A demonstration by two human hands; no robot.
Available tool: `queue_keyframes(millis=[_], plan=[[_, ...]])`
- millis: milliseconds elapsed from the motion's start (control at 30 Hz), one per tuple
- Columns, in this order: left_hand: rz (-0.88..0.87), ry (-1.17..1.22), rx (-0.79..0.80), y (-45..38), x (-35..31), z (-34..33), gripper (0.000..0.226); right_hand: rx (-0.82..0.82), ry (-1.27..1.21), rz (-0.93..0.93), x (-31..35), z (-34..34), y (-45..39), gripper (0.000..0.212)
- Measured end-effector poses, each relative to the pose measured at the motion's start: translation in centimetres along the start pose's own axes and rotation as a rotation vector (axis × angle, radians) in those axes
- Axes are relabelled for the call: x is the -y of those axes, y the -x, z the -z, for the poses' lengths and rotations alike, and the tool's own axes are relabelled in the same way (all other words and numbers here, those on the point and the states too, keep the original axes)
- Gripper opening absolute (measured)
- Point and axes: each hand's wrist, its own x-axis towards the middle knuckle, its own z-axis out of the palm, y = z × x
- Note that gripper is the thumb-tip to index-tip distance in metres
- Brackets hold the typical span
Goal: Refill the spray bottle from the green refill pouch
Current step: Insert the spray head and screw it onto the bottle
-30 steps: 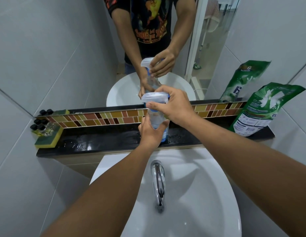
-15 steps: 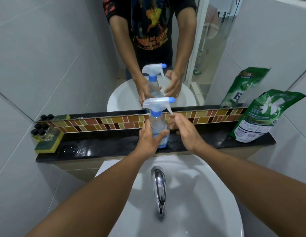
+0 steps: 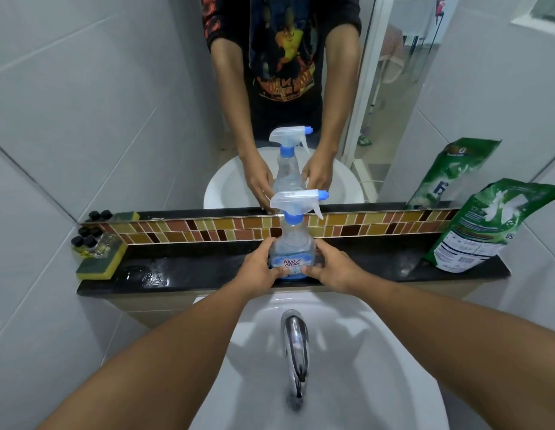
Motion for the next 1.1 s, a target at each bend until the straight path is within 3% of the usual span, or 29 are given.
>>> queue_keyframes(millis=[400, 500, 1100], plan=[[-0.007, 0.02, -0.044, 2.6, 2.0, 4.4, 0.054, 0.035, 0.027, 0.094, 3.6, -3.4, 0.1, 0.055], [0.024, 0.024, -0.076, 3.7, 3.2, 6.5, 0.057, 0.057, 0.047, 0.137, 5.2, -5.6, -0.5, 0.047], [0.098, -0.106, -0.247, 7.7, 13.6, 20.8, 0.059, 0.131, 0.026, 0.217, 14.1, -21.9, -4.8, 0.047]])
